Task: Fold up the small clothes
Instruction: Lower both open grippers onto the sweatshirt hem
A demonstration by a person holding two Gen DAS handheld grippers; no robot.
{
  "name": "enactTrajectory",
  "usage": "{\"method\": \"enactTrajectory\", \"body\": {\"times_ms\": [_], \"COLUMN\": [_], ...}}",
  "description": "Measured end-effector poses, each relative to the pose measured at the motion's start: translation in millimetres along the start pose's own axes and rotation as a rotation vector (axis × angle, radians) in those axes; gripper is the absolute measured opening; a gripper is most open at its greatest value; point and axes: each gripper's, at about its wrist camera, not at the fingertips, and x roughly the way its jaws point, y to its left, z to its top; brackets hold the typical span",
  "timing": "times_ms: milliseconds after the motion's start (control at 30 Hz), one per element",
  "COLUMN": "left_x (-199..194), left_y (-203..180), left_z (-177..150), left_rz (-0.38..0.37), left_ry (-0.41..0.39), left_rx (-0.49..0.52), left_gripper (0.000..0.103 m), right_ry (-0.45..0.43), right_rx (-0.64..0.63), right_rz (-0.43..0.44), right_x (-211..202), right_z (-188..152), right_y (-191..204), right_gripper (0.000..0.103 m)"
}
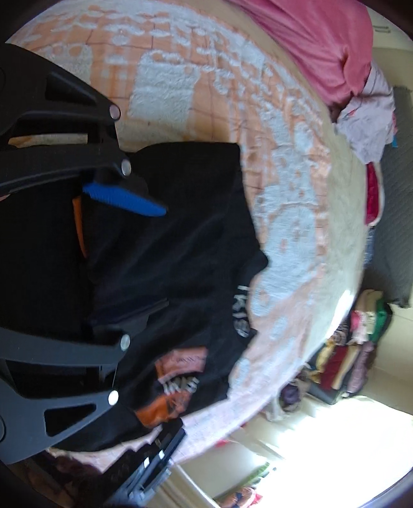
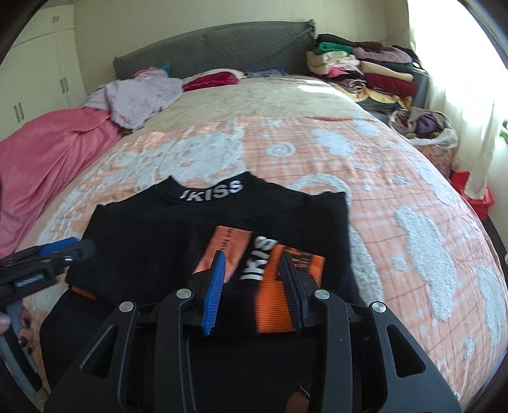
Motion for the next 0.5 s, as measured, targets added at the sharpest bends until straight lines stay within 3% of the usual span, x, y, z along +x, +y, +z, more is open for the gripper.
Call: {"method": "enactTrajectory", "body": {"times_ms": [133,267,367,467,500], "left_x": [23.5,21.2,20.9,21.2,20.9], "left_y": [10.5,16.3,15.6,16.0,15.6], "left_z": [-15.5,-21.7,-22.5,-22.1,-22.7], "left_rz": [0.04,0.019,0.019,0.015,0.013], "left_ry": [0.082,0.066,0.068,0.069,0.07], "left_rx": [-0.002,-0.025,-0.018,-0.013,-0.01], "left_gripper": [0.043,0.043,0.043,0.043,0.043], "right_ry": [0.018,0.064,0.121,0.197,0.198], "right_rx": [-0.049,-0.082,-0.081,-0.081,-0.066], "right_rz": [0.057,0.096,0.072,-0.045,-0.019], "right_x": [6.1,22.7,39.1,57.2,59.2], "right_z": [1.4,-0.6,-5.8,-17.5,-21.0], "right_y": [21.7,39.4,40.3,27.0,21.4], "right_gripper": [0.034,0.038,0.04,0.038,0.038]}}
